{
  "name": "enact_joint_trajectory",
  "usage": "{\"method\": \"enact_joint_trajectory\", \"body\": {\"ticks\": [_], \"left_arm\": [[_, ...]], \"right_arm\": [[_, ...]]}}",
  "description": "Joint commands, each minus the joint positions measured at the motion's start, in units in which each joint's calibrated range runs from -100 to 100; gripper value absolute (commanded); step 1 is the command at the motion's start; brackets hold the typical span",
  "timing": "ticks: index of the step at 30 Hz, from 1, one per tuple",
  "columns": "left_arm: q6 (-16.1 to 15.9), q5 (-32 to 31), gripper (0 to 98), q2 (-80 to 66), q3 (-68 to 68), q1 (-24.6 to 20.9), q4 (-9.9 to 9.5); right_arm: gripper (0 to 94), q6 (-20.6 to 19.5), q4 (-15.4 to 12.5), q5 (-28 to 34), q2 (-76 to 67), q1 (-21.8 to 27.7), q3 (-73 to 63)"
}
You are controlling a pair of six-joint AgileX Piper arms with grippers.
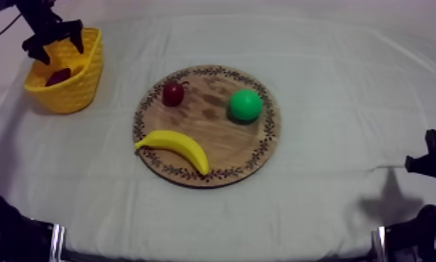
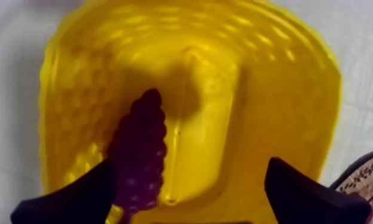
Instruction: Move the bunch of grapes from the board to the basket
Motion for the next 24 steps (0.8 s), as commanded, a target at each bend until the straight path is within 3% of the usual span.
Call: {"method": "enact_joint_trajectory", "body": {"ticks": [1, 5, 17, 24], "left_arm": [[-0.13, -0.38, 95.8, -1.42, 0.53, 0.10, -0.08], [-0.06, -0.84, 93.3, -5.51, 2.46, 0.35, -0.31], [0.52, -5.49, 56.0, -23.54, 15.53, 2.19, -0.64], [-0.27, -10.59, 36.1, -34.97, 26.17, 3.34, 0.60]], "right_arm": [[0.3, 0.00, -0.01, 0.04, -0.02, 0.00, -0.05], [0.3, 0.00, -0.01, 0.04, -0.02, 0.00, -0.05], [0.3, 0.00, -0.01, 0.04, -0.02, 0.00, -0.05], [0.3, 0.00, -0.01, 0.04, -0.02, 0.00, -0.05]]}}
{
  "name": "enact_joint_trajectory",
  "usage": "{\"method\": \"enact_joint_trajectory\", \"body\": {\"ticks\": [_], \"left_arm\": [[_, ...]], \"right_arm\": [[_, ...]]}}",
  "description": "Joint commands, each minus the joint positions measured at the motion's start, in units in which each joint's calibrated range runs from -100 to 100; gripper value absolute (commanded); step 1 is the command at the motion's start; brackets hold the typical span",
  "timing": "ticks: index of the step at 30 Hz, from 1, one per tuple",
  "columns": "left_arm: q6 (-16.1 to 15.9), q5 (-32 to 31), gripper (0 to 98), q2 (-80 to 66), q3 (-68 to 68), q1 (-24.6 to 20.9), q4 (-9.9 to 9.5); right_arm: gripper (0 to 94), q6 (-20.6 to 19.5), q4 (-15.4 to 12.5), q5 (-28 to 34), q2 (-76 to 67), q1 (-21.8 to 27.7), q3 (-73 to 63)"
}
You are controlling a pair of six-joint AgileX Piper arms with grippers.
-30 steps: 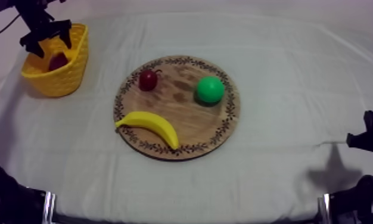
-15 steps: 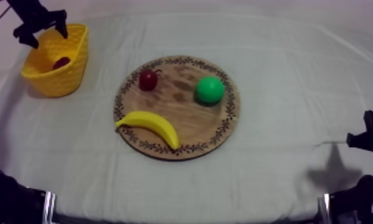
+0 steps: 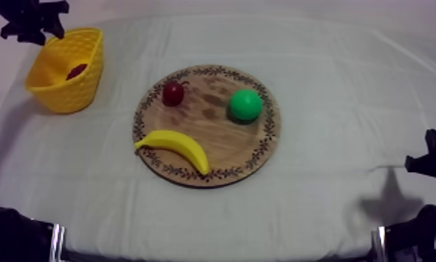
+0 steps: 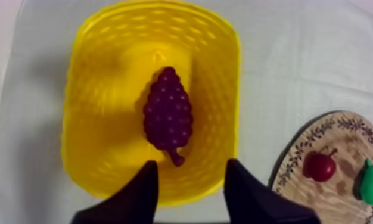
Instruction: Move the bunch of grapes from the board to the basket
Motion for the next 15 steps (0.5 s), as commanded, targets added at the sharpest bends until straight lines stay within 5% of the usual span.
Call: {"method": "enact_joint_trajectory", "body": {"ticks": [1, 9, 15], "left_arm": [[-0.42, -2.18, 33.3, -5.22, 5.24, 0.07, 0.37], [-2.09, -7.84, 6.8, -17.30, 17.56, -0.72, 1.07], [-2.35, -12.60, 0.9, -28.57, 28.23, -0.74, 0.98]], "right_arm": [[0.3, 0.00, -0.01, 0.04, -0.02, 0.00, -0.05], [0.3, 0.00, -0.01, 0.04, -0.02, 0.00, -0.05], [0.3, 0.00, -0.01, 0.04, -0.02, 0.00, -0.05]]}}
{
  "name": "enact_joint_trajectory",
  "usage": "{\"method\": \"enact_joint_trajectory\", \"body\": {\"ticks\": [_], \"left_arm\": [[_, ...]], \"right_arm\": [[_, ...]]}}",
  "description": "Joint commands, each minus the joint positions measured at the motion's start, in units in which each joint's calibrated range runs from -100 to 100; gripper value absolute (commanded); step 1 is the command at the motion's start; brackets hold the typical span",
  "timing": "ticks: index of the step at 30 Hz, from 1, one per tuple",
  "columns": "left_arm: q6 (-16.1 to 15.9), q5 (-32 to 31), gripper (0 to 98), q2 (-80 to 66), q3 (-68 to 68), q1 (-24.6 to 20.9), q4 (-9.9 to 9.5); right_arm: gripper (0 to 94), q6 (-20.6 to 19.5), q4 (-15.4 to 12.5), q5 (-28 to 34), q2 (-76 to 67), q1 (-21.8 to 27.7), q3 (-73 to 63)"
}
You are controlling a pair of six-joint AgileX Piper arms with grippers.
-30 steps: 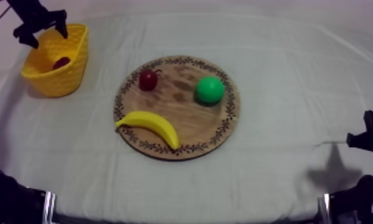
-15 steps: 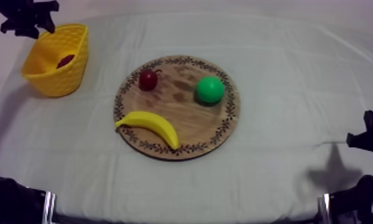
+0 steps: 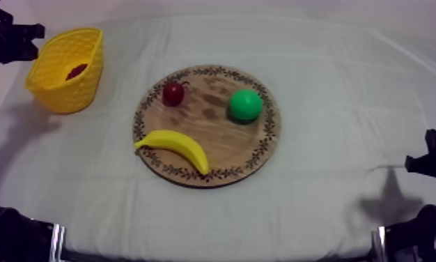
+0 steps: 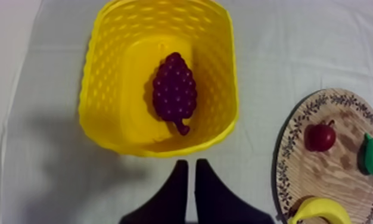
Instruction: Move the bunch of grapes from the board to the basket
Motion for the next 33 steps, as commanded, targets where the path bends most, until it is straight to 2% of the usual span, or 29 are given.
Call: {"method": "enact_joint_trajectory", "body": {"ticks": [1, 4, 10, 14, 21, 28, 33], "left_arm": [[0.06, -2.27, 0.6, -6.57, 6.53, 0.06, -0.05], [-0.34, -5.95, 0.3, -12.80, 12.47, 0.24, -0.09], [-5.40, -16.86, 0.0, -25.73, 27.24, 0.70, -0.03], [-6.38, -22.33, 0.0, -34.07, 36.00, 1.19, -0.09], [-5.71, -24.36, 0.0, -47.28, 45.45, 1.88, 0.46], [-5.50, -23.35, 0.0, -56.78, 52.15, 1.35, 0.66], [-6.74, -23.29, 0.0, -62.02, 56.32, 0.28, 0.71]], "right_arm": [[0.3, 0.01, -0.01, 0.04, -0.02, 0.00, -0.05], [0.3, 0.00, -0.01, 0.04, -0.02, 0.00, -0.05], [0.3, -0.02, -0.01, 0.04, -0.02, 0.00, -0.05], [0.3, -0.01, -0.01, 0.04, -0.02, 0.00, -0.05], [0.3, 0.01, -0.01, 0.04, -0.02, 0.00, -0.05], [0.3, 0.01, -0.01, 0.04, -0.02, 0.00, -0.05], [0.3, 0.00, -0.01, 0.04, -0.02, 0.00, -0.05]]}}
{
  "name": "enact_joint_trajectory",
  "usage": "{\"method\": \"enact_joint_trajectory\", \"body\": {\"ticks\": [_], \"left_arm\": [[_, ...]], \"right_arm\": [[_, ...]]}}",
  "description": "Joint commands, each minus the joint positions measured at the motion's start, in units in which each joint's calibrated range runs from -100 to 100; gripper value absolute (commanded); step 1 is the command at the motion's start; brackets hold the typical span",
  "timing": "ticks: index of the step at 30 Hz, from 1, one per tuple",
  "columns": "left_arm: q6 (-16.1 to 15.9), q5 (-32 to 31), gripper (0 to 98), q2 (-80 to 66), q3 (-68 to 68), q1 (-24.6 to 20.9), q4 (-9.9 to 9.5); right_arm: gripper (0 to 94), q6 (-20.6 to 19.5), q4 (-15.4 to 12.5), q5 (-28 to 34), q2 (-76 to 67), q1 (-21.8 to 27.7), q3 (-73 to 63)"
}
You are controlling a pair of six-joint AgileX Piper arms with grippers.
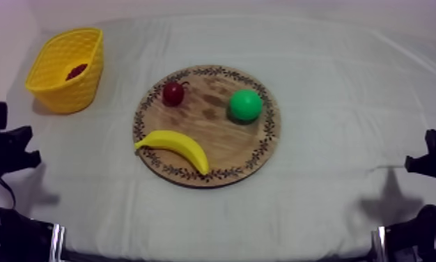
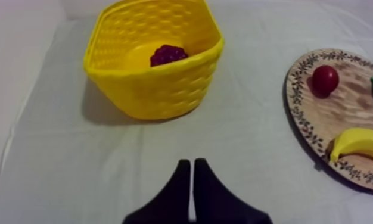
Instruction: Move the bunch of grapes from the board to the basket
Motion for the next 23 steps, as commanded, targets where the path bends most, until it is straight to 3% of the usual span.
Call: {"method": "enact_joint_trajectory", "body": {"ticks": [1, 5, 9, 12, 23], "left_arm": [[-0.49, -0.02, 0.0, -2.39, 1.14, -0.20, 0.04], [-0.55, -1.10, 0.0, -4.94, 2.54, -0.86, 0.61], [6.26, -2.34, 0.0, -7.67, 3.63, -1.36, -3.74], [9.14, -2.82, 0.0, -9.77, 4.02, -1.49, -5.30], [13.74, -7.02, 0.1, -15.09, 6.32, -1.89, -6.01]], "right_arm": [[0.3, -0.01, -0.01, 0.04, -0.02, 0.00, -0.05], [0.3, 0.00, -0.01, 0.04, -0.02, 0.00, -0.05], [0.3, 0.01, -0.01, 0.04, -0.02, 0.00, -0.05], [0.3, 0.00, -0.01, 0.04, -0.02, 0.00, -0.05], [0.3, -0.04, -0.01, 0.04, -0.02, 0.00, -0.05]]}}
